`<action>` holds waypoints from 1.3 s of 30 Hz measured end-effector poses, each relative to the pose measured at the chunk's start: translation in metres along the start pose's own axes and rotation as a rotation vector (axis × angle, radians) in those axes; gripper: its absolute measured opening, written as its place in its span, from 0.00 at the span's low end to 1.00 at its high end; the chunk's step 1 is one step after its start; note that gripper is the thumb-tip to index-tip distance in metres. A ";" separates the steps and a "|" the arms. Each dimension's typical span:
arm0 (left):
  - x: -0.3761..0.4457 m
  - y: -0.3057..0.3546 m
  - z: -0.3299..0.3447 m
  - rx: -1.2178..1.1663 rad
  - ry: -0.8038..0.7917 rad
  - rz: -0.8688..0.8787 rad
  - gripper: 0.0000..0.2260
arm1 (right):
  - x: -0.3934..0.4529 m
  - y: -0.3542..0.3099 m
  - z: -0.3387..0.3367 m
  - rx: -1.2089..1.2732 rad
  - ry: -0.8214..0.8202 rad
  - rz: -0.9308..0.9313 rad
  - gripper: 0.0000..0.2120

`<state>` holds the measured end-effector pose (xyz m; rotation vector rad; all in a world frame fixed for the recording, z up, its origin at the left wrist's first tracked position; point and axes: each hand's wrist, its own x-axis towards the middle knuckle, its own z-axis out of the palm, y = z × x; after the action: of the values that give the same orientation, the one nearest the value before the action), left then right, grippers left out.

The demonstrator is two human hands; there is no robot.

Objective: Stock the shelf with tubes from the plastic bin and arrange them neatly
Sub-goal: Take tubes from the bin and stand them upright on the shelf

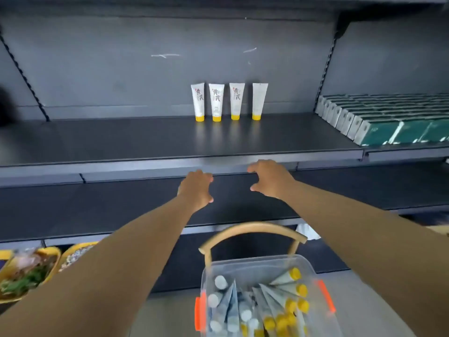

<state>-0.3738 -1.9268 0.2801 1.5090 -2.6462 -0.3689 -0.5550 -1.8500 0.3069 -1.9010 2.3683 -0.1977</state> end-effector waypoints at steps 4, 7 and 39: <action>-0.032 -0.004 0.099 0.120 -0.175 0.069 0.25 | -0.036 0.045 0.083 0.022 -0.151 0.056 0.25; -0.047 -0.004 0.171 0.140 -0.278 0.067 0.23 | -0.060 0.084 0.140 -0.011 -0.257 0.094 0.26; 0.028 0.042 0.494 -0.198 -0.761 -0.107 0.39 | -0.002 0.168 0.437 -0.170 -1.052 -0.317 0.45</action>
<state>-0.5131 -1.8452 -0.1901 1.6873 -2.8919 -1.4179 -0.6477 -1.8297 -0.1515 -1.7537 1.4034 0.7994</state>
